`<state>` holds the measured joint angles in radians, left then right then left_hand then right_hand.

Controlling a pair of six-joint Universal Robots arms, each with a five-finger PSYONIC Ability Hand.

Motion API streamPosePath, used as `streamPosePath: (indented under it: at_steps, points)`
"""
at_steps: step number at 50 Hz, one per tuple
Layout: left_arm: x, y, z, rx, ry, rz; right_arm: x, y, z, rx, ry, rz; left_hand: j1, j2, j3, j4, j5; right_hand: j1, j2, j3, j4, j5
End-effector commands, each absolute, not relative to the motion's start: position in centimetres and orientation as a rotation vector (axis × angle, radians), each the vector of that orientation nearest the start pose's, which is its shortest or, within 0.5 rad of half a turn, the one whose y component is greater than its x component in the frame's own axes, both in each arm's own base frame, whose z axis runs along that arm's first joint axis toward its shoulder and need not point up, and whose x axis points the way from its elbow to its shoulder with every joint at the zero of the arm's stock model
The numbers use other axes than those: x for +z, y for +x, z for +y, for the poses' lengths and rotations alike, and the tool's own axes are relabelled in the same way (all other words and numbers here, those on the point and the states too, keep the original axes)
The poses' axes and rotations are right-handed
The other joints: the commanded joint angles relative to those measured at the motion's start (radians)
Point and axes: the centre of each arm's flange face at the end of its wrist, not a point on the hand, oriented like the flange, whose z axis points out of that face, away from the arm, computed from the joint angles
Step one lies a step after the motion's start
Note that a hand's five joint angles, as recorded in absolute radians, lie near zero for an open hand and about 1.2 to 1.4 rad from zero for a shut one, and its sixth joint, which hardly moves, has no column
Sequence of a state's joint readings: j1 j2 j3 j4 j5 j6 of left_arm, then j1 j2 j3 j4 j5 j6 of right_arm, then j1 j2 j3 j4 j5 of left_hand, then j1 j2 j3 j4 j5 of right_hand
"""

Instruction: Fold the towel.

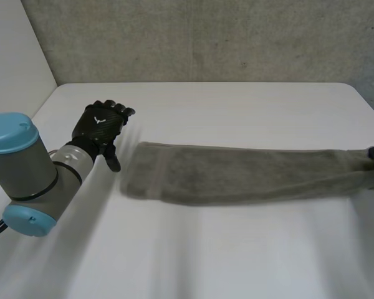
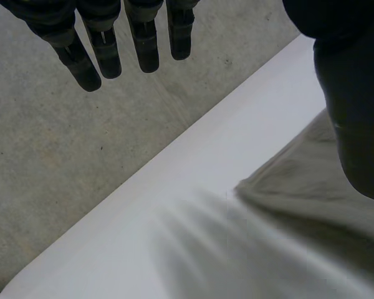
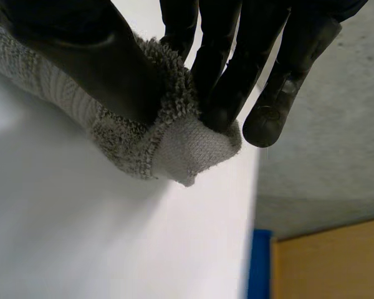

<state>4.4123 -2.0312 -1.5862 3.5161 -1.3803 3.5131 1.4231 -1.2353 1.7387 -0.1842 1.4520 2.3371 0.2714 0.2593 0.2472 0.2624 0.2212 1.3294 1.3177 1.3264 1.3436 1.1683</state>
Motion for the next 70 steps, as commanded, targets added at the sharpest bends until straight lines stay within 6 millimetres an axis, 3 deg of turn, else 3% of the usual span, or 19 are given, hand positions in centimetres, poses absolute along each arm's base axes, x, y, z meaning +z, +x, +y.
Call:
streamPosePath:
  at_steps: [1,3,5,11,12,14,16,24,28,29,30,32,35,40,47,53,63,68,70]
  points:
    - [19.2,-25.3,-31.7,-2.204,0.971,2.156,20.0,7.4,-37.0,-2.143,-1.408,2.83,-0.078,-0.066,-0.054,-0.069,-0.203,0.067,0.079,0.07,0.053,0.053]
    - [19.6,-25.3,-31.6,-2.214,0.968,2.145,21.0,8.5,-37.2,-2.2,-1.433,2.774,-0.081,-0.069,-0.057,-0.072,-0.206,0.067,0.079,0.07,0.053,0.053]
    - [20.0,-25.4,-31.5,-2.227,0.969,2.133,23.2,13.7,-36.8,-2.34,-1.516,2.535,-0.081,-0.069,-0.057,-0.072,-0.206,0.067,0.079,0.07,0.053,0.053]
    - [20.1,-25.7,-31.3,-2.234,0.971,2.129,25.4,21.2,-34.4,-2.452,-1.586,2.201,-0.081,-0.069,-0.057,-0.072,-0.206,0.067,0.079,0.07,0.053,0.053]
    - [20.2,-25.7,-31.2,-2.235,0.972,2.126,25.6,24.2,-32.7,-2.451,-1.637,2.072,-0.081,-0.069,-0.057,-0.072,-0.206,0.067,0.079,0.07,0.053,0.053]
    - [20.3,-25.7,-31.2,-2.237,0.971,2.124,25.1,27.7,-30.4,-2.421,-1.71,1.926,-0.081,-0.069,-0.057,-0.072,-0.206,0.067,0.079,0.07,0.053,0.053]
    - [20.3,-25.8,-31.1,-2.238,0.972,2.125,23.1,33.7,-25.9,-2.335,-1.812,1.69,-0.081,-0.069,-0.057,-0.072,-0.206,0.067,0.079,0.07,0.053,0.053]
    - [20.3,-26.1,-30.8,-2.248,0.981,2.126,16.1,39.3,-20.2,-2.129,-1.957,1.506,-0.081,-0.069,-0.057,-0.072,-0.206,0.067,0.079,0.07,0.053,0.053]
    - [20.1,-26.2,-30.8,-2.244,0.984,2.131,14.0,39.9,-19.5,-2.058,-1.994,1.506,-0.084,-0.072,-0.06,-0.075,-0.209,-0.008,0.004,-0.005,-0.022,-0.021]
    - [20.1,-26.2,-30.8,-2.245,0.986,2.131,13.8,40.1,-19.4,-2.05,-1.982,1.511,-0.084,-0.072,-0.06,-0.075,-0.209,-0.319,-0.308,-0.316,-0.334,-0.333]
    - [20.1,-26.2,-30.8,-2.245,0.986,2.131,13.8,40.1,-19.4,-2.05,-1.982,1.511,-0.084,-0.072,-0.06,-0.075,-0.209,-0.323,-0.311,-0.32,-0.337,-0.336]
    - [19.9,-26.5,-30.7,-2.247,0.999,2.133,13.7,39.9,-19.8,-2.047,-1.951,1.544,-0.084,-0.072,-0.06,-0.075,-0.209,-0.931,-0.919,-0.927,-0.945,-0.944]
    - [19.9,-26.9,-30.5,-2.252,1.013,2.133,14.5,39.5,-20.2,-2.041,-1.842,1.603,-0.084,-0.072,-0.06,-0.075,-0.209,-1.155,-1.143,-1.152,-1.169,-1.168]
    - [20.0,-27.6,-29.9,-2.269,1.038,2.129,18.7,37.8,-21.0,-2.084,-1.581,1.682,-0.081,-0.069,-0.057,-0.072,-0.206,-1.155,-1.143,-1.152,-1.169,-1.168]
    - [20.2,-29.5,-28.2,-2.317,1.096,2.151,20.6,33.1,-23.2,-2.07,-1.368,1.878,-0.078,-0.066,-0.054,-0.069,-0.203,-1.155,-1.143,-1.152,-1.169,-1.168]
    - [20.0,-32.2,-25.1,-2.358,1.212,2.182,18.2,27.0,-23.7,-1.923,-1.288,2.175,-0.078,-0.066,-0.054,-0.069,-0.203,-1.155,-1.143,-1.152,-1.169,-1.168]
    - [19.1,-33.9,-23.8,-2.352,1.3,2.191,14.4,23.1,-23.6,-1.738,-1.21,2.386,-0.078,-0.066,-0.054,-0.069,-0.203,-0.974,-0.963,-0.971,-0.988,-0.988]
    - [19.1,-34.0,-23.8,-2.355,1.298,2.191,12.9,22.5,-24.5,-1.681,-1.19,2.437,-0.076,-0.063,-0.051,-0.066,-0.2,-0.64,-0.628,-0.637,-0.654,-0.653]
    - [19.1,-33.9,-23.9,-2.353,1.292,2.192,12.5,22.5,-25.1,-1.687,-1.186,2.44,-0.076,-0.063,-0.051,-0.066,-0.2,0.035,0.046,0.038,0.021,0.021]
